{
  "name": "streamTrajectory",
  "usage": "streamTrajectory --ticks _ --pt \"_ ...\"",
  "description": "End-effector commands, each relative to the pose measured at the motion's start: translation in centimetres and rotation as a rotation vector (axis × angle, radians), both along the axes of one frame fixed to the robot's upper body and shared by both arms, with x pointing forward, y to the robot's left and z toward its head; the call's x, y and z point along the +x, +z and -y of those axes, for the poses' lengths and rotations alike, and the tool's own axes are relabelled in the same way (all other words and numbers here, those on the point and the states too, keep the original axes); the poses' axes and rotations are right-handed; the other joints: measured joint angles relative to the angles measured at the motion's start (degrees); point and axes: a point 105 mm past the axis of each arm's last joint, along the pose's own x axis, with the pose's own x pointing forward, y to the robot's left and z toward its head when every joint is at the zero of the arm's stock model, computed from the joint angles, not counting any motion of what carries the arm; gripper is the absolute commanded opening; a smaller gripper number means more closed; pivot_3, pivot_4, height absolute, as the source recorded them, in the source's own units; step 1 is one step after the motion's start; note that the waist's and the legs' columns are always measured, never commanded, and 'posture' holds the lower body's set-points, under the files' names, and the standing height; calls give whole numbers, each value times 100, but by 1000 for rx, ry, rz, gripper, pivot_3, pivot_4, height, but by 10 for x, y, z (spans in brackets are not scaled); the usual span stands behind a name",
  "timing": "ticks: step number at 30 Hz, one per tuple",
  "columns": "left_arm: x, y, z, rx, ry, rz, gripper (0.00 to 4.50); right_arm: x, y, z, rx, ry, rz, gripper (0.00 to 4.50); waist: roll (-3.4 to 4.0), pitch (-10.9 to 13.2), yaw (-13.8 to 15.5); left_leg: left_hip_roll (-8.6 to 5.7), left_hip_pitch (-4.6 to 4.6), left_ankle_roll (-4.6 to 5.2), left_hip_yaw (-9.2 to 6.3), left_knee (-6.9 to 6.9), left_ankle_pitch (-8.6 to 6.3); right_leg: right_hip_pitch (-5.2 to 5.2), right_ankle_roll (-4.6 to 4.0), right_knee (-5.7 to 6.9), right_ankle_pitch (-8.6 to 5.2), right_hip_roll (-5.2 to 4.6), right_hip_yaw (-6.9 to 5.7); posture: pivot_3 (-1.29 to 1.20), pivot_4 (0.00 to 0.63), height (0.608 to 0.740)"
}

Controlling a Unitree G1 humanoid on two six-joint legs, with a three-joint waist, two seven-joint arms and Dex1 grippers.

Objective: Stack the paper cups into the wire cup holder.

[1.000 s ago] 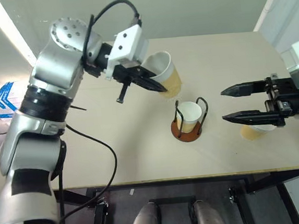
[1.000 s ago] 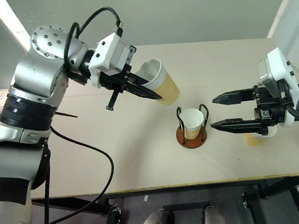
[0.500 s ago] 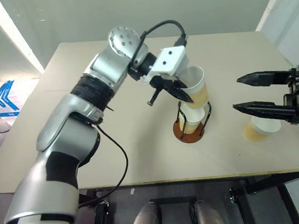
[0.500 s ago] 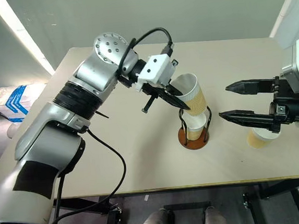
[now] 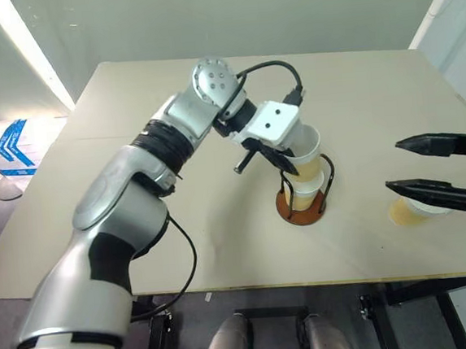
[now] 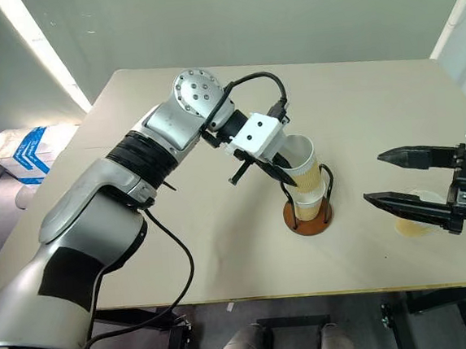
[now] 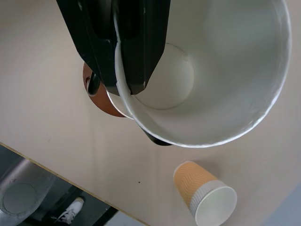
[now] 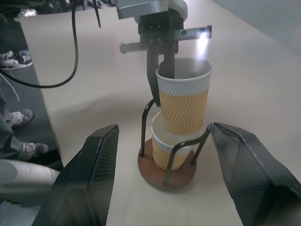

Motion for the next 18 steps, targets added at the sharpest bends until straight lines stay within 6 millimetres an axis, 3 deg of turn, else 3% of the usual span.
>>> streamTrajectory --ticks 1,9,13,18 --pt "-6 7 3 32 -61 39 28 -5 9 -1 -33 -4 62 3252 0 0 0 0 1 2 2 0 -1 1 1 0 0 0 1 0 150 740" --pt "-7 -1 10 65 -96 64 28 -5 7 0 -40 -14 54 3252 0 0 1 -6 7 12 11 8 -2 10 14 1 3 -7 4 0 150 740" --pt "-7 3 15 53 -97 69 1265 -4 6 3 -51 -32 53 3252 0 0 2 -10 11 17 19 11 -3 13 23 1 3 -13 9 0 150 740" --pt "-3 20 21 -18 -71 82 3006 9 5 13 -81 -135 89 3252 -1 0 3 -15 12 23 23 15 -5 15 30 0 3 -18 12 0 150 740"
